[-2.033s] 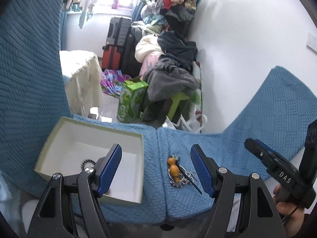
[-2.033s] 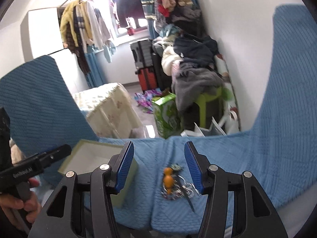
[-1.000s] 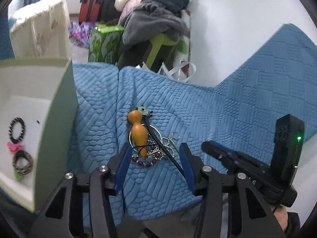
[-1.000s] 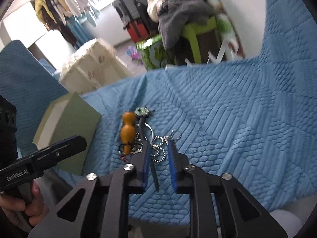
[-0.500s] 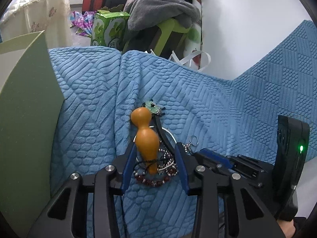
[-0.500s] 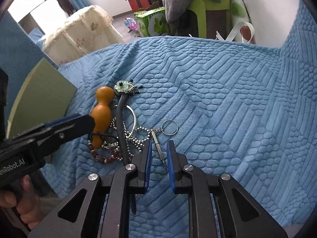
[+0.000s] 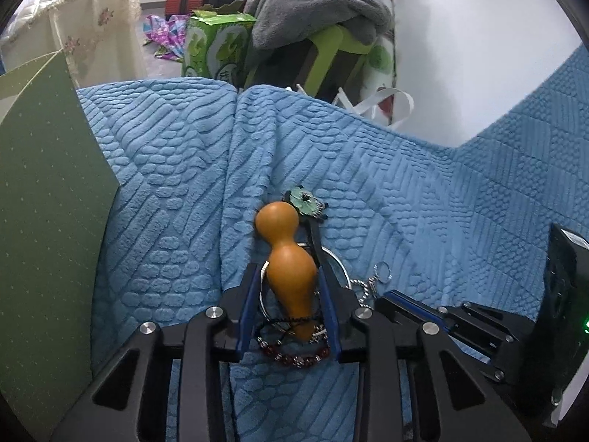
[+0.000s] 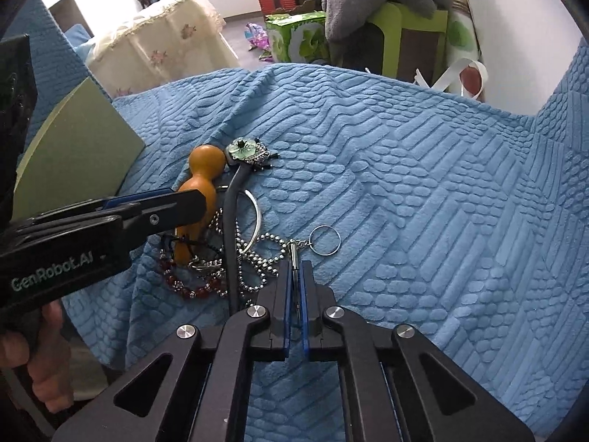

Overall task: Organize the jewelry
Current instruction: 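Grasp the orange gourd charm with the left gripper while the right grasps a small keyring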

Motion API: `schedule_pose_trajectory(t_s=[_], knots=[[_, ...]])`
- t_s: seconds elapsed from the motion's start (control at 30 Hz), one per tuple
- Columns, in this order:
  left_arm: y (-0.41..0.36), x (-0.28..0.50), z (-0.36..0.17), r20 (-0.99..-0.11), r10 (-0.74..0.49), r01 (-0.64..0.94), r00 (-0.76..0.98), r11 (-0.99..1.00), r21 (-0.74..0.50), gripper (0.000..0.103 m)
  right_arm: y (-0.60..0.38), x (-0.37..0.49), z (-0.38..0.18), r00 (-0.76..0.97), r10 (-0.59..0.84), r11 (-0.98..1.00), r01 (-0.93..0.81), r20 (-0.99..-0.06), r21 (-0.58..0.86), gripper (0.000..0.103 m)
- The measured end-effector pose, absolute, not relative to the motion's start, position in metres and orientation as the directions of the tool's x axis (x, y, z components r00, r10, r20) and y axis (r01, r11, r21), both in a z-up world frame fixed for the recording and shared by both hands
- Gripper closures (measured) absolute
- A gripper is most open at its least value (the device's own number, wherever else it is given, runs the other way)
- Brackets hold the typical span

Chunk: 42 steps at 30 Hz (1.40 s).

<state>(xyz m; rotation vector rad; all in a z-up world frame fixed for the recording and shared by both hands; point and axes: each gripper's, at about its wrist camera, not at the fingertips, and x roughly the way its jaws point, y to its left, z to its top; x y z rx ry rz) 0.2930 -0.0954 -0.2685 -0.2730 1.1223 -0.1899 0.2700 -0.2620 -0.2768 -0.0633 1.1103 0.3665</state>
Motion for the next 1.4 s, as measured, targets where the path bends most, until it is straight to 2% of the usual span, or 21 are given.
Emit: schedule_pose_trajectory(t_s=[0.27,0.67,0.77,1.3,1.4], knots=[[-0.101,0.3,-0.266,-0.857,-0.273,0.004,0.437,0.954,-0.301,0.069,-0.284,0.279,-0.268,0.424,0.311,0.944,-0.238,-0.851,0.226,0.102],[-0.105,0.305,-0.269,-0.854,-0.238,0.025,0.463,0.966,-0.256,0.074,-0.294,0.279,-0.267,0.426,0.339,0.938,-0.215,-0.839,0.271,0.101],[-0.102,0.305,-0.258,-0.845,-0.253,0.039,0.471,0.963,-0.267,0.074,-0.293,0.279,-0.271,0.398,0.37,0.926,-0.229,-0.839,0.3,0.097],[-0.073,0.259,-0.207,-0.82,-0.26,0.042,0.509,0.959,-0.279,0.074,-0.267,0.27,-0.281,0.37,0.308,0.929,-0.315,-0.877,0.193,0.094],[-0.066,0.248,-0.203,-0.812,-0.26,0.036,0.523,0.958,-0.284,0.074,-0.259,0.266,-0.281,0.397,0.264,0.933,-0.338,-0.879,0.127,0.094]])
